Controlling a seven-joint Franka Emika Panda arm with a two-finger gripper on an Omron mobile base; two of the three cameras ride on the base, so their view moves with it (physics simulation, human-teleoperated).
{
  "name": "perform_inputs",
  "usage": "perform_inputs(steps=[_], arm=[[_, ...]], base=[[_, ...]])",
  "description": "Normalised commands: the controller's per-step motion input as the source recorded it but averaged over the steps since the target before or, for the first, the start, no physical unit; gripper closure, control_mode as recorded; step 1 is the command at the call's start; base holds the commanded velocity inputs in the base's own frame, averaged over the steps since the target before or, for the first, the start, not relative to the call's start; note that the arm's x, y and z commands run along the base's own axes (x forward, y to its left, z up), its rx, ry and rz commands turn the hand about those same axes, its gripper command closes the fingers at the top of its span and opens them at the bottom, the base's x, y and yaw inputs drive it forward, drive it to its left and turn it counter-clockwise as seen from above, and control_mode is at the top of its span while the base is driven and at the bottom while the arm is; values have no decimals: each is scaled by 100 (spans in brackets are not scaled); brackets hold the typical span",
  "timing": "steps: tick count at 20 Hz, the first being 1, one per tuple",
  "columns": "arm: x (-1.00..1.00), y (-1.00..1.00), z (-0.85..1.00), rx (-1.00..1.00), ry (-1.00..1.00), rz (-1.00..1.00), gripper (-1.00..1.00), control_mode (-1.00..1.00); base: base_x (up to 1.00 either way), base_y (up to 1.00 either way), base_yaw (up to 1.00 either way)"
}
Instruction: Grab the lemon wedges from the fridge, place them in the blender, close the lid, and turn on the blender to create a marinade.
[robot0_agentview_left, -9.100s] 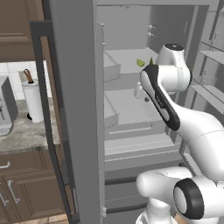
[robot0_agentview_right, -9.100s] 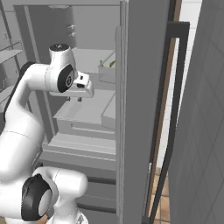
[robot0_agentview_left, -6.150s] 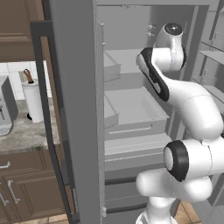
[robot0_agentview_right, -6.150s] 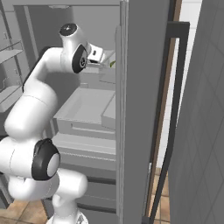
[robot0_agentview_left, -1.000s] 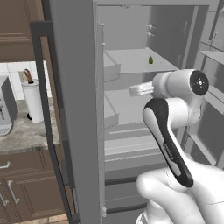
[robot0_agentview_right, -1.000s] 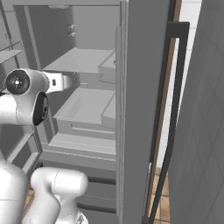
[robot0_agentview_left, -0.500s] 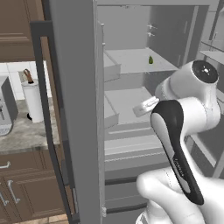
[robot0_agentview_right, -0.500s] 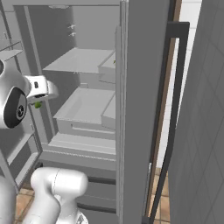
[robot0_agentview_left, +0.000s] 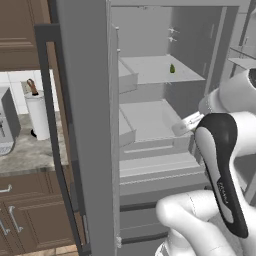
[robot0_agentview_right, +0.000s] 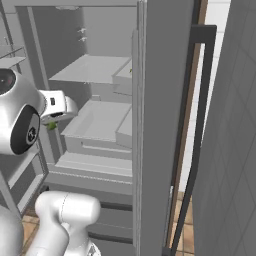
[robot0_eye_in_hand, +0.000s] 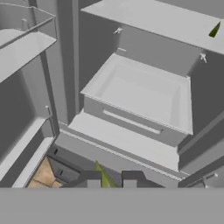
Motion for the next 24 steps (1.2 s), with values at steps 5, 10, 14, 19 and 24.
perform_inputs(steps=[5,10,14,19,24], arm=[[-7,0,0,0,1,0,100,100],[0,0,0,0,0,0,100,100],[0,0,0,0,0,0,100,100],[0,0,0,0,0,0,100,100],[0,0,0,0,0,0,100,100]], base=[[-18,0,1],[-77,16,18],[-96,32,48],[-88,48,77],[-53,53,90]])
